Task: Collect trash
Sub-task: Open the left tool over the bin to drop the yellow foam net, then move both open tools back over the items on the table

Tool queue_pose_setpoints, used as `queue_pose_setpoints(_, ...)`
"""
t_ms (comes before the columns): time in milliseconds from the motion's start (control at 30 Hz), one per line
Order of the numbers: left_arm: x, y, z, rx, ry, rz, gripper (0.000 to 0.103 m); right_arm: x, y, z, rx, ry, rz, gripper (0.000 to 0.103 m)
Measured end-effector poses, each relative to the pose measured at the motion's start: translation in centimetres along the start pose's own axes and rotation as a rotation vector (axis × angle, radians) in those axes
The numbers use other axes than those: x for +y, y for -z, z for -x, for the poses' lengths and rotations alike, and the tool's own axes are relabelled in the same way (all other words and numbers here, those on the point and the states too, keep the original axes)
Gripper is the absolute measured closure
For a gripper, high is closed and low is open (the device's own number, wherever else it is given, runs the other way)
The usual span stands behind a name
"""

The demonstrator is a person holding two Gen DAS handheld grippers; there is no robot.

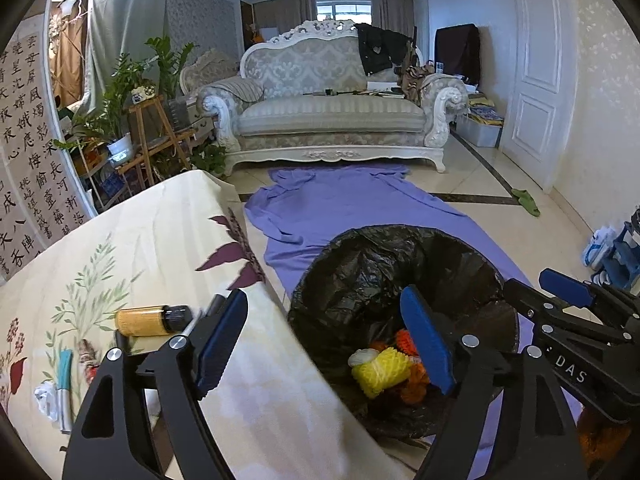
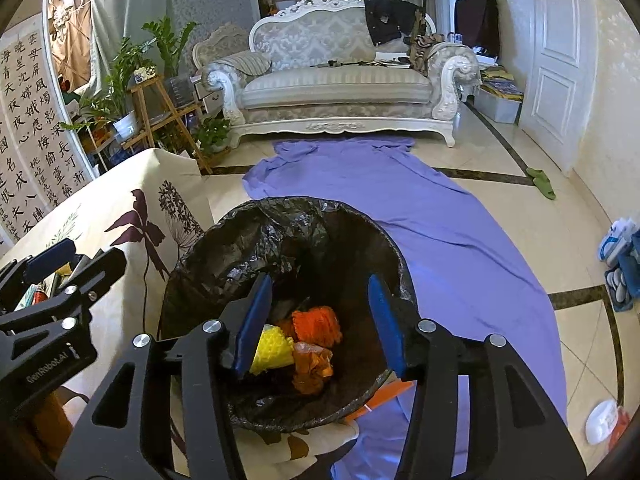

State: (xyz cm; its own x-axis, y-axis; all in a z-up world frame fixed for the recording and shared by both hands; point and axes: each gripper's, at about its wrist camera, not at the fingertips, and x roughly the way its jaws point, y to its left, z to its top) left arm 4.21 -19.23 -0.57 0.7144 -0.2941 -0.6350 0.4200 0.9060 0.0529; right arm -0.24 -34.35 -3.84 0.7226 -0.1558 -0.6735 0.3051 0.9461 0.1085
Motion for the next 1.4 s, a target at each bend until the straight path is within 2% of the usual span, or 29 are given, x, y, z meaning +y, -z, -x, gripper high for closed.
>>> queue_pose_setpoints(267,3.3,0.9,2.9,-0.010,-0.075,0.025,0.027,2.6,0.3,1.1,-0.005,-0.048,0.030,0.054)
queue_pose_setpoints(600,9.5,3.1,5.9,-0.004,-0.211,0.094,0.027,9.2,0.4,2.3,-0.006,-0.152,0.113,0.054)
queue_pose_setpoints(1000,19.3,7.4,8.0,0.058,-0.363,0.237,0.027,18.2,1.5,3.1,0.017,-0.260,0.249,0.054)
queue_pose_setpoints(1200,21.6,8.6,7.7,0.094,-0.367,0.282,0.027,20.8,2.1,3.1,0.029,-0.284,0.287,0.054)
queue_pose_setpoints(1400,22.1,8.8,6.6,0.128,-0.362,0.270,0.027,22.0,2.4,2.5,0.052,-0.294,0.299,0.054)
